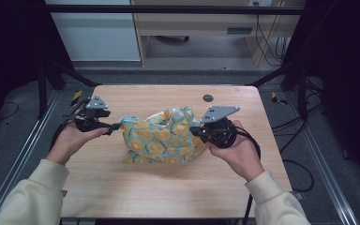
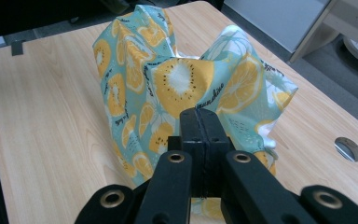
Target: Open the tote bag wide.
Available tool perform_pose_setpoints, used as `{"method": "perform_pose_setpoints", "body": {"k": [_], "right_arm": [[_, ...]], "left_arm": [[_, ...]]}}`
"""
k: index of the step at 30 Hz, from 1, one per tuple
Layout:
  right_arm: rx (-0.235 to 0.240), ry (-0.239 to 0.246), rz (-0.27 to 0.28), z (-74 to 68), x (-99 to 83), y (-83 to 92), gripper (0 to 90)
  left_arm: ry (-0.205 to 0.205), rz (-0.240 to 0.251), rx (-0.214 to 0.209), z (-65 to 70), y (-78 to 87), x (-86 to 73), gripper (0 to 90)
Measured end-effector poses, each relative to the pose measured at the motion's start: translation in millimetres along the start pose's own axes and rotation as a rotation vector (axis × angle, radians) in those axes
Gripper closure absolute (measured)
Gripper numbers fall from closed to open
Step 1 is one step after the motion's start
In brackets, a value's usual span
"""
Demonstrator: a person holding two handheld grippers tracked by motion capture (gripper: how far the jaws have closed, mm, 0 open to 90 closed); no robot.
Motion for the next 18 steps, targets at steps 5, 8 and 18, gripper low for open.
{"method": "perform_pose_setpoints", "body": {"k": [5,8,18], "right_arm": [[0.010,0.004,-0.001,-2.6,-2.7,-0.1,90.0],[0.013,0.002,0.003,-3.6,-4.7,0.4,90.0],[0.030,-0.018,-0.004,-3.4,-18.7,-3.8,90.0]], "left_arm": [[0.003,0.007,-0.032,6.3,-4.4,14.1,32.0],[-0.003,-0.004,-0.054,10.4,-9.7,19.9,26.7],[-0.062,-0.113,-0.151,33.4,-37.6,23.6,25.6]]}}
Point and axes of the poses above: each handheld gripper's, and its own axes: y roughly backward along the jaws, x roughly out of its top, z roughly to its right, the point moved 5 cm from there along -y, roughly forward along the jaws, and after that the axes turned 12 degrees about -z, right-handed, at the moved point
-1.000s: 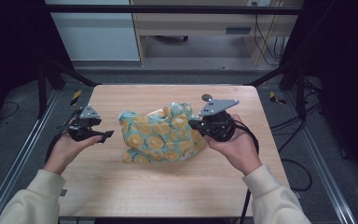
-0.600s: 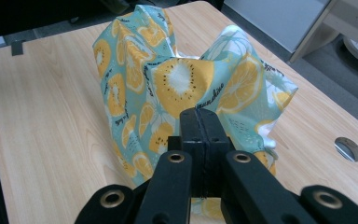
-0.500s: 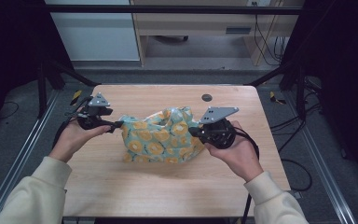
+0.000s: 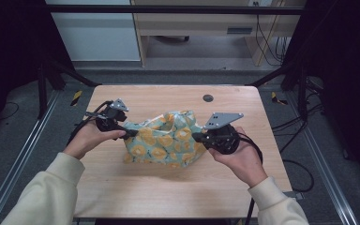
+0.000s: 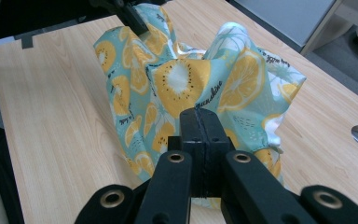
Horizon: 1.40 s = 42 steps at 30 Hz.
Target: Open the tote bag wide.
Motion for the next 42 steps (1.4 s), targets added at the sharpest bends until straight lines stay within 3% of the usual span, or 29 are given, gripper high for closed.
{"method": "perform_pose_setpoints", "body": {"k": [2,3,7,8,10,14,16,17,21,24,28,30,33,35,42], "right_arm": [[0.002,-0.001,-0.001,0.1,-1.0,-0.3,90.0],[0.002,-0.003,-0.002,0.3,-1.8,-0.5,90.0],[-0.003,-0.011,-0.002,2.4,-4.1,-0.7,90.0],[-0.005,-0.017,0.004,3.7,-4.8,-0.7,90.0],[-0.009,-0.020,0.005,4.0,-6.0,0.0,90.0],[-0.025,-0.022,0.011,3.9,-9.3,4.0,90.0],[-0.045,-0.024,0.029,1.9,-16.3,11.1,90.0],[-0.052,-0.027,0.031,0.3,-20.1,13.1,90.0],[-0.065,-0.031,0.028,-6.8,-34.8,15.6,90.0],[-0.064,-0.044,0.020,-15.2,-52.6,13.0,90.0],[-0.056,-0.061,-0.015,-24.2,-77.3,0.7,90.0],[-0.045,-0.089,-0.035,-24.8,-92.8,-8.8,90.0],[-0.041,-0.100,-0.053,-23.1,-100.4,-14.8,90.0],[-0.019,-0.111,-0.068,-22.5,-104.1,-19.3,85.0],[-0.057,-0.109,-0.051,-18.4,-92.2,-8.7,59.8]], "left_arm": [[0.001,-0.004,-0.009,1.7,-1.3,0.0,36.4],[-0.009,-0.009,-0.004,2.6,-1.9,0.0,36.4],[-0.017,-0.016,0.002,6.7,-1.7,0.2,62.7],[-0.015,0.000,0.012,7.9,1.3,0.9,74.2],[-0.014,0.015,0.014,8.4,4.2,1.2,82.4],[-0.006,0.087,0.048,15.1,23.1,0.9,84.2],[-0.017,0.159,0.046,26.7,43.0,-2.6,85.0],[-0.017,0.159,0.046,26.7,43.0,-2.6,85.1],[-0.039,0.228,0.032,45.7,59.2,-12.6,85.7],[-0.051,0.256,0.012,60.3,61.5,-21.6,85.9],[-0.067,0.265,-0.025,77.1,53.9,-31.5,86.2],[-0.078,0.249,-0.046,87.5,42.5,-38.1,86.3],[-0.082,0.236,-0.059,91.7,35.4,-41.2,86.4],[-0.085,0.228,-0.069,94.9,30.3,-43.3,86.5],[-0.092,0.202,-0.082,99.0,18.9,-47.5,86.7]]}}
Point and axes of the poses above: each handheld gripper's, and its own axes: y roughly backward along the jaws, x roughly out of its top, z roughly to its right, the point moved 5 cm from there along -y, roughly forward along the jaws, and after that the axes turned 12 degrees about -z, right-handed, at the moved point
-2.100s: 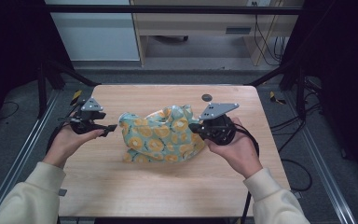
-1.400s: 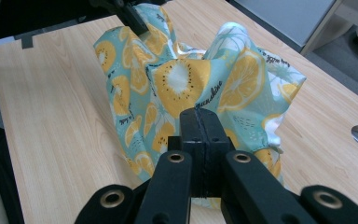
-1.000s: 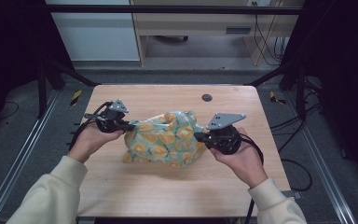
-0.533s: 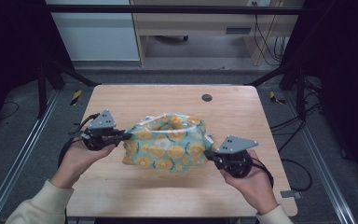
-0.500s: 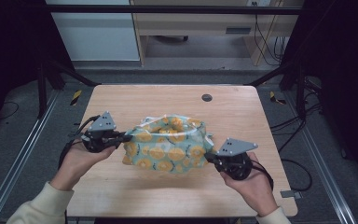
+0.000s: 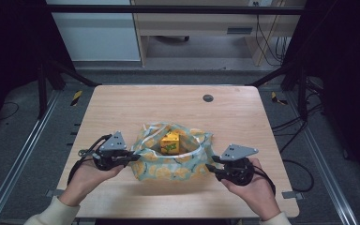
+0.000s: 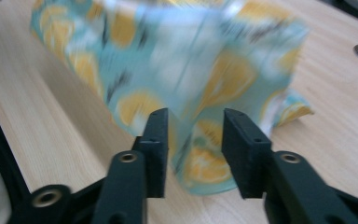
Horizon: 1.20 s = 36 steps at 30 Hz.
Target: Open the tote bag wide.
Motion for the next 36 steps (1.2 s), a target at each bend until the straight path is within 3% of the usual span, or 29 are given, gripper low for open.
{"method": "perform_pose_setpoints", "body": {"k": [5,10,16,17,20,24,36], "right_arm": [[-0.010,-0.008,0.016,5.0,10.4,8.2,54.6],[-0.021,-0.018,0.037,14.8,32.1,9.7,52.7],[0.002,-0.019,0.053,18.5,58.1,-3.1,49.8],[0.007,-0.007,0.025,15.5,61.7,-13.5,47.6],[0.009,0.004,-0.022,11.6,59.7,-26.9,46.9],[0.018,0.000,-0.044,9.3,55.1,-34.7,48.7],[-0.015,-0.012,-0.056,15.3,51.4,-38.4,50.9]], "left_arm": [[0.004,-0.018,-0.012,0.2,-7.5,-4.5,86.8],[0.001,-0.041,-0.024,0.6,-15.6,-7.2,86.9],[0.006,-0.057,-0.027,0.3,-22.3,-11.3,86.9],[0.006,-0.062,-0.027,0.3,-23.6,-12.9,86.9],[0.008,-0.069,-0.030,0.4,-26.0,-16.7,86.9],[0.009,-0.080,-0.030,-0.7,-28.6,-20.5,86.8],[0.003,-0.128,-0.023,-1.0,-40.5,-33.5,85.3]]}}
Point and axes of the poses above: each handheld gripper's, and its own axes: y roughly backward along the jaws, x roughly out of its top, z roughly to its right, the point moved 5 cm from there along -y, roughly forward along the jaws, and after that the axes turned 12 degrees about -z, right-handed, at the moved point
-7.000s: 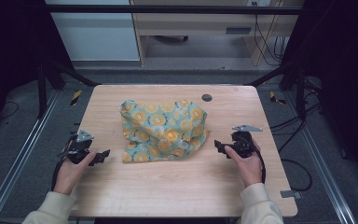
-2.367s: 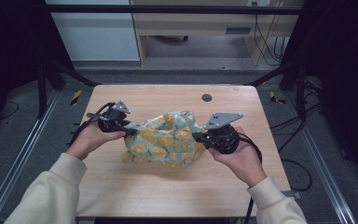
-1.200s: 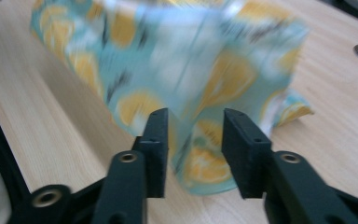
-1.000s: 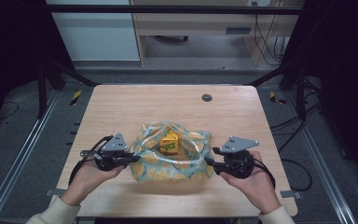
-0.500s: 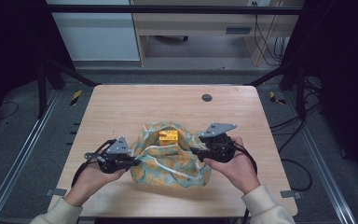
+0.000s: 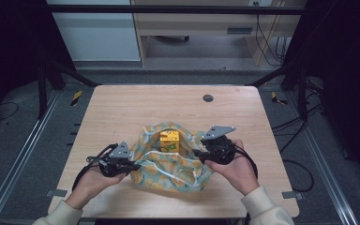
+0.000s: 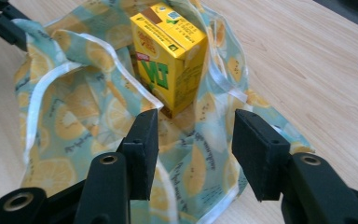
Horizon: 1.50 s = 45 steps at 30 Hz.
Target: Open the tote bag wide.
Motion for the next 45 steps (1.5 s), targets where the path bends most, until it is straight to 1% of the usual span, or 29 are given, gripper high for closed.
{"method": "perform_pose_setpoints", "body": {"k": [2,3,5,6,8,11,12,15,16,17,18,19,20,22,25,28,31,32,33,34,35,37,38,40,42,43,44,45], "right_arm": [[-0.008,0.000,-0.005,1.9,1.5,-3.9,50.5],[-0.013,0.001,-0.014,3.9,3.4,-9.5,49.2],[-0.016,-0.007,-0.015,6.1,6.1,-15.7,48.0],[-0.016,-0.007,-0.015,6.1,6.1,-15.7,48.0],[-0.025,-0.012,-0.022,9.2,9.7,-24.8,47.4],[-0.026,-0.021,-0.028,9.9,11.4,-29.5,46.7],[-0.022,-0.018,-0.031,10.1,12.8,-33.2,46.3],[-0.022,-0.020,-0.036,10.2,13.7,-36.3,45.8],[-0.023,-0.029,-0.051,10.9,13.3,-39.4,44.4],[-0.023,-0.029,-0.051,10.9,13.3,-39.4,44.4],[-0.022,-0.029,-0.063,11.3,12.8,-41.3,43.9],[-0.010,-0.026,-0.079,11.4,12.1,-44.8,43.7],[-0.010,-0.026,-0.079,11.4,12.1,-44.8,43.7],[-0.005,-0.029,-0.099,11.4,11.4,-47.9,44.2],[0.001,-0.032,-0.120,12.5,10.7,-52.8,48.0],[0.007,-0.033,-0.139,13.4,10.4,-57.2,55.7],[0.009,-0.033,-0.144,14.4,10.7,-60.2,67.5],[0.015,-0.030,-0.144,16.1,10.8,-61.4,74.6],[0.017,-0.034,-0.145,17.1,10.8,-61.5,79.2],[0.018,-0.042,-0.134,21.0,12.3,-61.7,86.1],[0.018,-0.042,-0.134,21.0,12.3,-61.7,86.1],[0.019,-0.054,-0.123,24.9,15.4,-60.5,89.2],[0.017,-0.051,-0.121,27.0,17.5,-59.8,89.6],[0.009,-0.047,-0.118,31.6,22.8,-57.3,89.9],[0.000,-0.055,-0.097,36.7,31.1,-53.2,90.0],[-0.003,-0.066,-0.071,42.4,40.3,-48.8,89.9],[-0.003,-0.066,-0.071,42.4,40.3,-48.8,89.9],[-0.011,-0.082,-0.058,48.3,48.3,-47.4,90.0]], "left_arm": [[0.002,0.000,-0.005,0.1,-1.5,-1.2,85.1],[0.003,0.000,-0.002,-0.1,-1.9,-1.7,85.1],[0.004,-0.003,0.002,-0.7,-2.3,-2.9,85.2],[0.004,-0.002,0.002,-0.7,-2.6,-3.4,85.2],[0.004,-0.002,0.004,-1.2,-2.8,-4.8,85.1],[0.011,0.002,0.002,-1.8,-3.0,-6.9,85.1],[0.011,0.003,0.002,-2.1,-3.1,-7.5,85.2],[0.016,0.000,0.004,-3.8,-3.2,-9.2,85.3],[0.019,0.003,-0.002,-3.4,-4.1,-9.1,85.5],[0.019,0.003,-0.002,-3.4,-4.1,-9.1,85.6],[0.017,-0.001,-0.002,-3.5,-4.4,-9.1,85.6],[0.016,-0.005,-0.003,-3.4,-4.8,-9.0,85.8],[0.017,-0.005,-0.003,-3.2,-5.4,-8.8,85.8],[0.015,-0.008,-0.004,-3.1,-5.7,-8.5,86.0],[0.013,-0.011,-0.004,-2.8,-6.3,-8.2,86.2],[0.011,-0.013,-0.007,-2.9,-6.9,-8.2,86.4],[0.012,-0.013,-0.006,-3.2,-7.0,-8.2,86.5],[0.012,-0.012,-0.006,-3.2,-7.1,-8.2,86.5],[0.013,-0.012,-0.007,-3.2,-7.2,-8.1,86.5],[0.013,-0.012,-0.005,-3.4,-7.4,-8.0,86.6],[0.014,-0.010,-0.005,-3.4,-7.7,-7.7,86.6],[0.016,-0.007,-0.003,-4.4,-7.9,-6.7,86.6],[0.021,-0.001,-0.005,-4.6,-8.2,-5.6,86.5],[0.019,0.002,0.003,-6.1,-6.8,-3.5,86.6],[0.020,0.014,0.007,-6.3,-5.1,-0.8,86.6],[0.020,0.017,0.009,-6.4,-4.7,0.1,86.6],[0.023,0.021,0.008,-6.2,-5.2,0.9,86.6],[0.022,0.019,0.008,-6.4,-6.5,1.1,86.6]]}}
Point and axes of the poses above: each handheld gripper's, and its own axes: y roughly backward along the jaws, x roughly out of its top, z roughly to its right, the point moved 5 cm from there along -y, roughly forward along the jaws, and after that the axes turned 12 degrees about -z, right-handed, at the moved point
